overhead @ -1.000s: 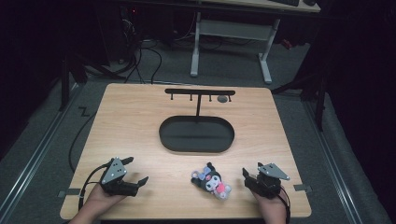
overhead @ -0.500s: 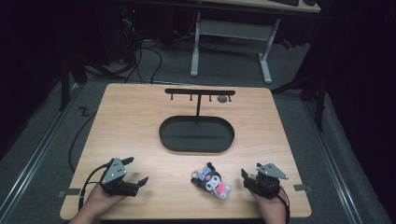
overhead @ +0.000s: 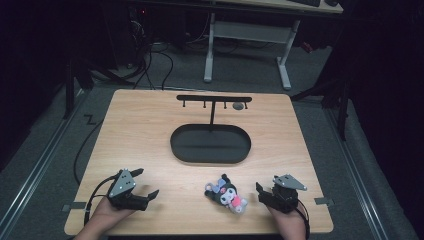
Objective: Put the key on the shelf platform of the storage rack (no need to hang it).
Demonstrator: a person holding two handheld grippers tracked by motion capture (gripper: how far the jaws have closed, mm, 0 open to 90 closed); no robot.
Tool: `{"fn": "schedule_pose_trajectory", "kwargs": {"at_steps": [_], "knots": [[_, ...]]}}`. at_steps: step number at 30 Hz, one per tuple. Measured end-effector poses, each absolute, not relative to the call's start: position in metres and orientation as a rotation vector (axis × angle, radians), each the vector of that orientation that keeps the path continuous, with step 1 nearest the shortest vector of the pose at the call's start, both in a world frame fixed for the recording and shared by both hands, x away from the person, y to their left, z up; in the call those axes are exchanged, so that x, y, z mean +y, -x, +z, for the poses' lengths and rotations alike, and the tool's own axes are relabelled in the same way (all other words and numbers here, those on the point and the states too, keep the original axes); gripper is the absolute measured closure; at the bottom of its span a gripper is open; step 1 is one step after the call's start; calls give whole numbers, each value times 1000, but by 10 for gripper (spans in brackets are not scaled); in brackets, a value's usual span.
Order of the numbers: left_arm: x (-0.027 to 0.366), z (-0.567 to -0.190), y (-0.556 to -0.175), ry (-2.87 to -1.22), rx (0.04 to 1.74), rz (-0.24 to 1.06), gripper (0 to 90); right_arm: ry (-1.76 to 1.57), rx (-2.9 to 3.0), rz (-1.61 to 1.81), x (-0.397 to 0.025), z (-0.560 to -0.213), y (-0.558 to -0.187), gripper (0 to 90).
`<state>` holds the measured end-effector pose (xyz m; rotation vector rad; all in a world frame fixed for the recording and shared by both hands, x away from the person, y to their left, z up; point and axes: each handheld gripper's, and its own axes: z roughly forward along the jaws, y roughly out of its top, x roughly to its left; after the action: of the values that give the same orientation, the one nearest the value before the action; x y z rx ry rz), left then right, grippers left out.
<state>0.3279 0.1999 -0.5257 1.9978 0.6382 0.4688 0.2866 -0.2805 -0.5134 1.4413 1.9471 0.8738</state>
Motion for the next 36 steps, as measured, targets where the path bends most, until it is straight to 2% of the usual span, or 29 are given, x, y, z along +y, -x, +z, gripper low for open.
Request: {"fn": "schedule_pose_trajectory", "kwargs": {"at_steps": [10, 36], "knots": [[201, -526, -327, -1999, 638, 467, 87, -1420, 1981, 838, -271, -508, -287, 205], [201, -526, -327, -1999, 634, 467, 87, -1484, 2146, 643, -257, -494, -308, 206]]}}
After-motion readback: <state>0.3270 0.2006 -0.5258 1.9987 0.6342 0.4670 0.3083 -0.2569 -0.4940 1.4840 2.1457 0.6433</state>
